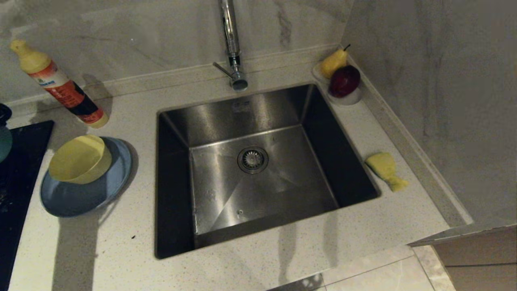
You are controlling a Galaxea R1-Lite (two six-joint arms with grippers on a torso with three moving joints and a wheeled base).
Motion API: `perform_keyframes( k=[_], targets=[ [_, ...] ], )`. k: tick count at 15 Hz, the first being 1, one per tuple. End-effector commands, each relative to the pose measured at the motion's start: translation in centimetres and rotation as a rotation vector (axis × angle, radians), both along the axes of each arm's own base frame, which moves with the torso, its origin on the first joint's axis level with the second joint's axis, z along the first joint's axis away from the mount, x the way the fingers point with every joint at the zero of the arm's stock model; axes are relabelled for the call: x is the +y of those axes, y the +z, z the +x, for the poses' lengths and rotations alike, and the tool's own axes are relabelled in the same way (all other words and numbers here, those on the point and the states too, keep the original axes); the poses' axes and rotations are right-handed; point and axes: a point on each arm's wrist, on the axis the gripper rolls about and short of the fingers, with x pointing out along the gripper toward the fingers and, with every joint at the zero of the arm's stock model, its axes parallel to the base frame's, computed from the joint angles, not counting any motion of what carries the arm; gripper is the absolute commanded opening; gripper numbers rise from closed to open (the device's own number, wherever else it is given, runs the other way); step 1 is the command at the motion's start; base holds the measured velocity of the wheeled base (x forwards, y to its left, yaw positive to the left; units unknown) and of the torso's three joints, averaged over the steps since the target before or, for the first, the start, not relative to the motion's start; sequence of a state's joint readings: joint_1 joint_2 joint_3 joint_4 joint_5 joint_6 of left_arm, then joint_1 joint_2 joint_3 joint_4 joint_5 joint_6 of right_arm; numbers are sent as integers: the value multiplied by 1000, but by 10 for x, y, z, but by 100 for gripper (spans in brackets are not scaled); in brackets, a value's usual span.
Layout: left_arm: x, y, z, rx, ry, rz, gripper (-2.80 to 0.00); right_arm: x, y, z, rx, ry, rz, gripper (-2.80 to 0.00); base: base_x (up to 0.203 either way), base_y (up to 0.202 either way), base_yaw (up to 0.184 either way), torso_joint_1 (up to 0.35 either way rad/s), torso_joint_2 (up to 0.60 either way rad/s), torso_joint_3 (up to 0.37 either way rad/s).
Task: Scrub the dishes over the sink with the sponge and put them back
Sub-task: Place the bowl on the bowl
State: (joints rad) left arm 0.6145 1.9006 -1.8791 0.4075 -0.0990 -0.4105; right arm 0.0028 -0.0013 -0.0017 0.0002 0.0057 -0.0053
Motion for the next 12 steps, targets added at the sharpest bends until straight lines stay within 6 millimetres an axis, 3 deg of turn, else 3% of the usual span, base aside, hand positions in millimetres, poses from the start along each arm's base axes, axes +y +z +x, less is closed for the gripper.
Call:
perform_keyframes(
  k=[1, 3, 6, 12],
  targets=[
    [-48, 38, -27, -40, -83, 18, -280, 0, 0, 0, 1, 1, -1, -280, 0, 0, 0, 0, 0, 0],
    [-83, 43, -32, -2, -177, -8, -280, 0, 0, 0, 1, 1, -1, -280, 0, 0, 0, 0, 0, 0],
    [-118, 41, -32, 49, -282, -34, -280, 0, 0, 0, 1, 1, -1, -280, 0, 0, 0, 0, 0, 0],
    [-145, 8, -18, 195, -300, -16, -280, 0, 0, 0, 0, 1, -1, -280, 0, 0, 0, 0, 0, 0]
  ],
)
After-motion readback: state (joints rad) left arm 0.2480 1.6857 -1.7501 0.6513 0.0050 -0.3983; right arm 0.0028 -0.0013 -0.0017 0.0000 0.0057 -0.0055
